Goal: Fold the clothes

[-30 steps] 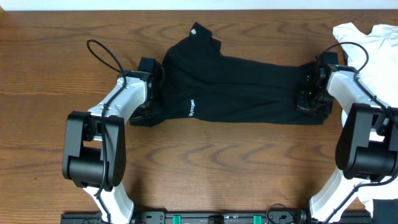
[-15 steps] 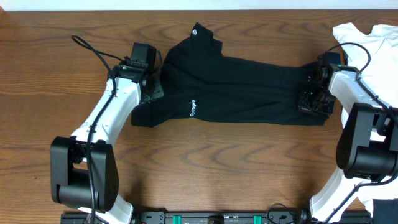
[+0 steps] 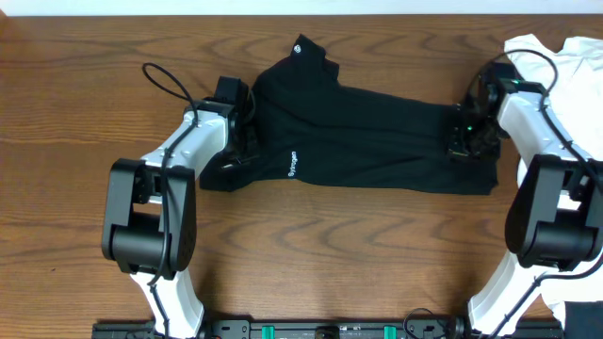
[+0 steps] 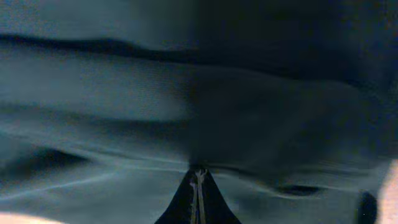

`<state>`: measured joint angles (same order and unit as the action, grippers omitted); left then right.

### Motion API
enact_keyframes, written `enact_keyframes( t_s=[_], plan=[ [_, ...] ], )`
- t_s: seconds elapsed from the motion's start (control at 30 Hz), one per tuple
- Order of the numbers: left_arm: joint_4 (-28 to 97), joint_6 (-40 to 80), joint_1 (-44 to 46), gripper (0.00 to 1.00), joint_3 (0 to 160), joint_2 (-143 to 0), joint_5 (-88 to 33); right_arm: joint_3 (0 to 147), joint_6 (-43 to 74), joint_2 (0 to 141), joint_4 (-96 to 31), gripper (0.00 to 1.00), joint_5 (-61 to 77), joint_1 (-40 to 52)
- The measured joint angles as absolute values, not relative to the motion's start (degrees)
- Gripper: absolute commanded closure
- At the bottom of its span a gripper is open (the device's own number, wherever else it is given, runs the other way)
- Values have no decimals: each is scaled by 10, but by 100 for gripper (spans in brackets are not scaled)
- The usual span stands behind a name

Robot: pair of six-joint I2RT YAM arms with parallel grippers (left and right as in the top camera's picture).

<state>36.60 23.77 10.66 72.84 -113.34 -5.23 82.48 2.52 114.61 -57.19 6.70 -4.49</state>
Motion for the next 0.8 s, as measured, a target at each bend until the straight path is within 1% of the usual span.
enact_keyframes(
  t_s=[0.1, 0.13, 0.3, 0.4, 0.47, 0.8],
  plan=[
    [366, 236, 107, 94, 729, -1134, -52, 829, 9, 1142, -558, 99, 99, -9],
    [366, 234, 107, 94, 729, -1134, -52, 829, 5, 1141, -550, 91, 114, 2],
    [375, 218, 108, 94, 729, -1134, -41, 830, -32, 1141, -503, 95, 214, 48],
    [394, 210, 109, 94, 731, -1134, -25, 832, -67, 1141, -493, 96, 242, 68],
    [405, 205, 110, 94, 731, -1134, -12, 832, -95, 1141, -488, 99, 248, 84],
    [420, 194, 110, 94, 731, -1134, 18, 832, -190, 1141, -416, 99, 208, 197]
  ],
)
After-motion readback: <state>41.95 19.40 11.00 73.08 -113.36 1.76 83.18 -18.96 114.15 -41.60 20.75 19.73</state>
